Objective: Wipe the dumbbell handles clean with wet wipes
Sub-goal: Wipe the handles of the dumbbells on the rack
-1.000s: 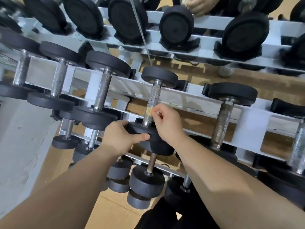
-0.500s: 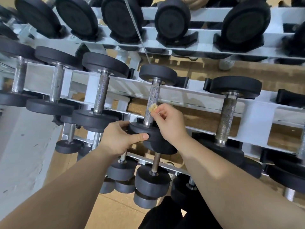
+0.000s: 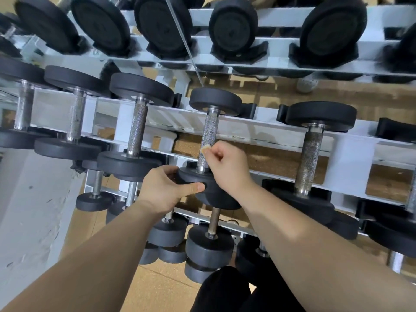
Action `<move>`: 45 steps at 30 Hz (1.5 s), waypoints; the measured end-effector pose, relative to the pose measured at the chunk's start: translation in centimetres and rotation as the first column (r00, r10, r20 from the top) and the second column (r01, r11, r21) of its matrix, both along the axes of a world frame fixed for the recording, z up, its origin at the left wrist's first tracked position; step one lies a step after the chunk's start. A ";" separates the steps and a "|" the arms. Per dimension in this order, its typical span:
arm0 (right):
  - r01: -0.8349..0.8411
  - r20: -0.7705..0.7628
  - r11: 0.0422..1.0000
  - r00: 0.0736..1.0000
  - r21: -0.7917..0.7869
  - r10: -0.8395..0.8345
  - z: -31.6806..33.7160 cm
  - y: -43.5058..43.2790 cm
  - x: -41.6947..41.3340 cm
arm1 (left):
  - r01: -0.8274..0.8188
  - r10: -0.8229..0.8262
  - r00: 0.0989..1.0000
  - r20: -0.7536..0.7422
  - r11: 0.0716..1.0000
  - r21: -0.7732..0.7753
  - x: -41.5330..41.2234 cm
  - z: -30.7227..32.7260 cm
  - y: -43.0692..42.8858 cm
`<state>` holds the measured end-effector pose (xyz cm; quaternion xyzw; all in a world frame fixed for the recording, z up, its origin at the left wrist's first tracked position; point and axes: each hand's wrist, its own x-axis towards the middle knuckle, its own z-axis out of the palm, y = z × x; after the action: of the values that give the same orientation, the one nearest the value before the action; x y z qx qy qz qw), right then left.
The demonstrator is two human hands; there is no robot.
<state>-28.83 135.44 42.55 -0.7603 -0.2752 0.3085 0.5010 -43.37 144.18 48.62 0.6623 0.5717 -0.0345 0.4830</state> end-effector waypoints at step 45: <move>-0.033 -0.161 0.999 0.986 0.040 0.039 0.1 0.9 2.5 | -0.033 0.049 0.992 0.115 0.990 -0.138 -0.6 -0.4 0.9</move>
<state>-26.34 136.33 42.69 -0.7183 -0.2532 0.3730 0.5300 -43.99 145.07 48.26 0.6169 0.5521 -0.0242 0.5604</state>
